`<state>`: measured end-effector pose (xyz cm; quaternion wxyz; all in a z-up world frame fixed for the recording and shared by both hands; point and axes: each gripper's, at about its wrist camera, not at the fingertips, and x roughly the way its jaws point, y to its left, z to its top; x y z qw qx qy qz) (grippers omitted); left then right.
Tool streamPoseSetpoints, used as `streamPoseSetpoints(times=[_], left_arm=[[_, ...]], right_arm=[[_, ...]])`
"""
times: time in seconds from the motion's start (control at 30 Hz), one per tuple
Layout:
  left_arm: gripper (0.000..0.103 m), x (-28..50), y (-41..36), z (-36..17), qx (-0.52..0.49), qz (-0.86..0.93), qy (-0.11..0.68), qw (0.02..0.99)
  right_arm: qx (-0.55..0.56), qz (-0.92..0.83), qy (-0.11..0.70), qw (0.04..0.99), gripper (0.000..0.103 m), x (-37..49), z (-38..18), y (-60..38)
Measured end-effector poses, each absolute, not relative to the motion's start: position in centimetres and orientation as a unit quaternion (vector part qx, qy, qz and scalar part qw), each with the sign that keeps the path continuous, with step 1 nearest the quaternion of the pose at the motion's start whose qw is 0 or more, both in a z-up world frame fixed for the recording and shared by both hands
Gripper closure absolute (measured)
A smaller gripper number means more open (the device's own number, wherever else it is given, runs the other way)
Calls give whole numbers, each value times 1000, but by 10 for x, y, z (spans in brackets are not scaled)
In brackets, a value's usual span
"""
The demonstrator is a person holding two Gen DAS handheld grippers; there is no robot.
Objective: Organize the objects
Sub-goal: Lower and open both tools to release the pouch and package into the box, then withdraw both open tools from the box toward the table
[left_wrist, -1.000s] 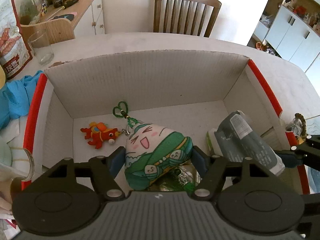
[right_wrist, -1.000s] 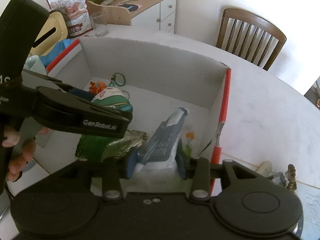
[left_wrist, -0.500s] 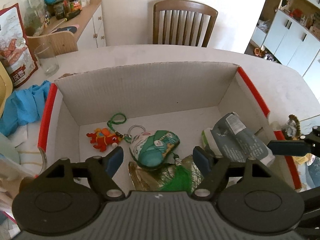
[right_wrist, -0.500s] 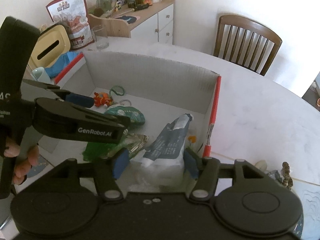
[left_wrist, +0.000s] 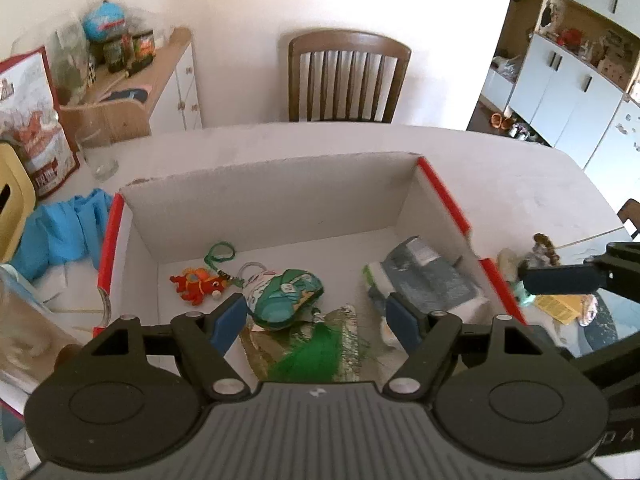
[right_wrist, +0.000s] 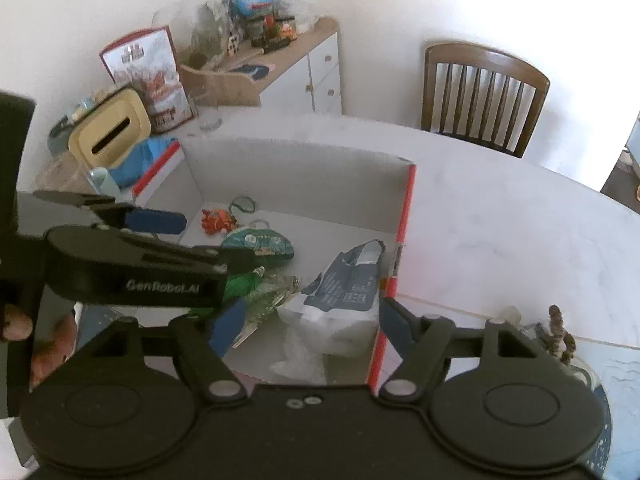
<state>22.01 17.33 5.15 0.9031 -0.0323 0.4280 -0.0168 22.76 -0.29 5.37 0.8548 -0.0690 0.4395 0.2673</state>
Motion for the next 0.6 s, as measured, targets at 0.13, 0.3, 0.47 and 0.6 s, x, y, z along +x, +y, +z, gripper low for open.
streamPoseSetpoints(times=[0.13,0.3,0.47,0.6], left_arm=[[27,208,162,62,-35,-27,421,906],[21,195,145,71,-33,-32,412,910],[20,183,123,76,-41,-33,408,912],[18,174,100,80,-51,-29,403,913]], right_arm=[[-54,272,429,859,23,220,63,-18],[-48,284,416,863,20,208,71,-39],[-43,292,405,865,17,197,78,-69],[-40,290,400,868,15,190,81,-101]])
